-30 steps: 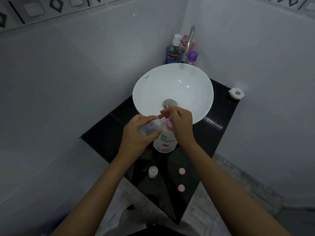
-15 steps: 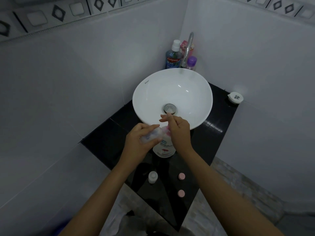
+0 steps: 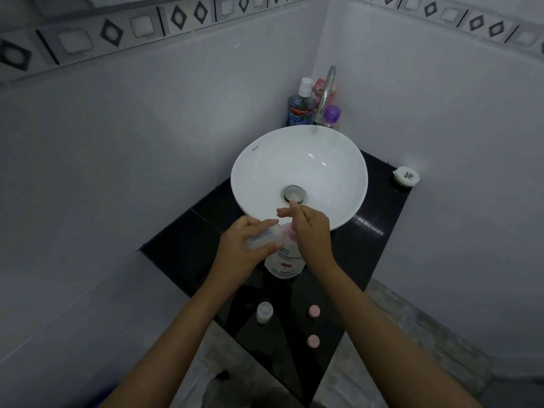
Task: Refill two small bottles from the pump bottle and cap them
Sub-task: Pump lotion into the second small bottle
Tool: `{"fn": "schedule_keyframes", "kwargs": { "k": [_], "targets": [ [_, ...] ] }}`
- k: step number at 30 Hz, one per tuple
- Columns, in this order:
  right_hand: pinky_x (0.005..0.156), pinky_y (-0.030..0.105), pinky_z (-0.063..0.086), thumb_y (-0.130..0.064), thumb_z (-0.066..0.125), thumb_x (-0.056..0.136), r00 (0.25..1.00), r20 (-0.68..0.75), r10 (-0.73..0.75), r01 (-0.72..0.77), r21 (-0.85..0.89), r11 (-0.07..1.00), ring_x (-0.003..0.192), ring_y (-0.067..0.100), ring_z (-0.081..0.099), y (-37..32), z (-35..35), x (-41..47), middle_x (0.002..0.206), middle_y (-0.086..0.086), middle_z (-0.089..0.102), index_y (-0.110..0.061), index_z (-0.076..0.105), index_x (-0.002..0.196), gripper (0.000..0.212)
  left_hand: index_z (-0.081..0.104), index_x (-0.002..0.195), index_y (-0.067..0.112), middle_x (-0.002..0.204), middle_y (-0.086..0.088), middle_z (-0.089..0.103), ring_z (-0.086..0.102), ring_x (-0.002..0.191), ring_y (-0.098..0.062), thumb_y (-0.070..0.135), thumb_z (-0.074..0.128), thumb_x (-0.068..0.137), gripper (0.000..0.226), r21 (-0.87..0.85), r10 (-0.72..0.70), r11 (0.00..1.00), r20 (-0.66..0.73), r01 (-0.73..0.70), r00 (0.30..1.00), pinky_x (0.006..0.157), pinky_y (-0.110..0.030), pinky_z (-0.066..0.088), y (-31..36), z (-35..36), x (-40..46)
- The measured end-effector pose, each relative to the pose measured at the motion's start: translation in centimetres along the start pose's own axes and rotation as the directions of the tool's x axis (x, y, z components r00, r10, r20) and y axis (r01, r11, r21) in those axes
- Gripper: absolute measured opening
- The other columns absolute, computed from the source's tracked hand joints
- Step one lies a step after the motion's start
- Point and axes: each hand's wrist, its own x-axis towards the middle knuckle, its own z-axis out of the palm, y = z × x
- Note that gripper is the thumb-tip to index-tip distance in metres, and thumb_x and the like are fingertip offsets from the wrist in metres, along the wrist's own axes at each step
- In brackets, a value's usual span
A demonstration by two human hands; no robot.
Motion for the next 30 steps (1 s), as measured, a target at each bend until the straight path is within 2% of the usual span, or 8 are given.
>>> {"fn": "schedule_keyframes", "kwargs": {
  "k": [3, 7, 12, 17, 21, 25, 27, 30],
  "targets": [
    [0.059, 0.011, 0.049, -0.023, 0.049, 0.097, 0.997, -0.026, -0.071, 0.07, -0.052, 0.996, 0.063, 0.0, 0.063, -0.5, -0.3, 0.3, 0.072, 0.003, 0.073, -0.007, 0.075, 0.077, 0.036, 0.068, 0.113, 0.02, 0.101, 0.012, 0.062, 0.058, 0.098, 0.003, 0.02, 0.079, 0.072, 0.043, -0.059, 0.031, 0.998, -0.013, -0.031, 0.999, 0.077, -0.004, 0.045, 0.2, -0.1, 0.0],
    [0.053, 0.014, 0.046, -0.023, 0.047, 0.098, 0.999, -0.045, -0.025, 0.028, 0.059, 0.998, 0.057, 0.001, 0.059, -0.3, 0.1, 0.0, 0.064, 0.0, 0.068, -0.008, 0.076, 0.079, 0.038, 0.068, 0.112, 0.023, 0.101, 0.014, 0.062, 0.058, 0.099, 0.003, 0.023, 0.079, 0.071, 0.042, -0.058, 0.031, 0.998, -0.01, -0.031, 0.999, 0.078, -0.006, 0.046, 0.0, -0.1, 0.2],
    [0.071, 0.032, 0.051, -0.022, 0.049, 0.097, 0.999, -0.047, -0.005, 0.007, 0.035, 0.999, 0.078, 0.012, 0.064, 0.6, 0.3, -0.5, 0.083, 0.007, 0.072, -0.012, 0.076, 0.08, 0.033, 0.067, 0.113, 0.024, 0.102, 0.013, 0.06, 0.058, 0.097, 0.004, 0.023, 0.079, 0.07, 0.044, 0.005, 0.009, 1.0, 0.033, -0.009, 0.999, 0.078, -0.005, 0.046, -0.2, -0.2, 0.1],
    [0.057, 0.012, 0.048, -0.025, 0.05, 0.096, 0.999, -0.036, -0.028, 0.029, 0.027, 0.999, 0.062, 0.0, 0.062, -0.5, 0.0, 0.2, 0.07, -0.003, 0.071, -0.011, 0.074, 0.076, 0.034, 0.067, 0.112, 0.027, 0.102, 0.015, 0.061, 0.058, 0.1, 0.003, 0.027, 0.079, 0.071, 0.043, -0.014, 0.038, 0.999, 0.024, -0.038, 0.999, 0.078, -0.007, 0.047, 0.4, -0.5, 0.6],
    [0.06, 0.018, 0.051, -0.021, 0.048, 0.098, 0.996, -0.073, -0.049, 0.054, 0.07, 0.996, 0.066, 0.008, 0.064, -0.1, 0.3, -0.2, 0.071, 0.004, 0.072, -0.008, 0.075, 0.076, 0.037, 0.066, 0.107, 0.035, 0.102, 0.016, 0.061, 0.057, 0.101, 0.005, 0.028, 0.079, 0.07, 0.04, -0.023, 0.043, 0.999, 0.021, -0.043, 0.999, 0.077, -0.006, 0.047, 0.4, -0.5, 0.8],
    [0.073, 0.037, 0.052, -0.023, 0.048, 0.097, 0.997, -0.075, -0.013, 0.015, 0.027, 1.0, 0.079, 0.02, 0.064, 0.8, 0.7, -0.4, 0.084, 0.011, 0.072, -0.014, 0.076, 0.081, 0.034, 0.065, 0.106, 0.035, 0.102, 0.016, 0.061, 0.057, 0.099, 0.009, 0.023, 0.08, 0.07, 0.041, 0.013, 0.017, 1.0, 0.035, -0.017, 0.999, 0.079, -0.005, 0.046, -0.1, -0.3, 0.6],
    [0.069, 0.034, 0.051, -0.024, 0.049, 0.097, 0.998, -0.065, -0.019, 0.019, -0.002, 1.0, 0.073, 0.014, 0.062, 0.7, 0.5, -0.5, 0.078, 0.009, 0.07, -0.013, 0.075, 0.079, 0.034, 0.067, 0.11, 0.029, 0.103, 0.017, 0.061, 0.057, 0.099, 0.009, 0.022, 0.079, 0.071, 0.042, 0.016, 0.012, 1.0, 0.03, -0.013, 0.999, 0.08, -0.005, 0.046, -0.2, -0.2, 0.5],
    [0.057, 0.015, 0.046, -0.026, 0.05, 0.095, 0.998, -0.035, -0.053, 0.052, -0.033, 0.998, 0.058, -0.002, 0.059, -0.2, 0.0, -0.1, 0.064, -0.005, 0.067, -0.013, 0.074, 0.074, 0.035, 0.068, 0.112, 0.022, 0.103, 0.015, 0.062, 0.058, 0.101, 0.005, 0.022, 0.079, 0.071, 0.042, -0.015, 0.033, 0.999, 0.011, -0.033, 0.999, 0.08, -0.006, 0.047, 0.1, -0.2, 0.5]
  ]
}}
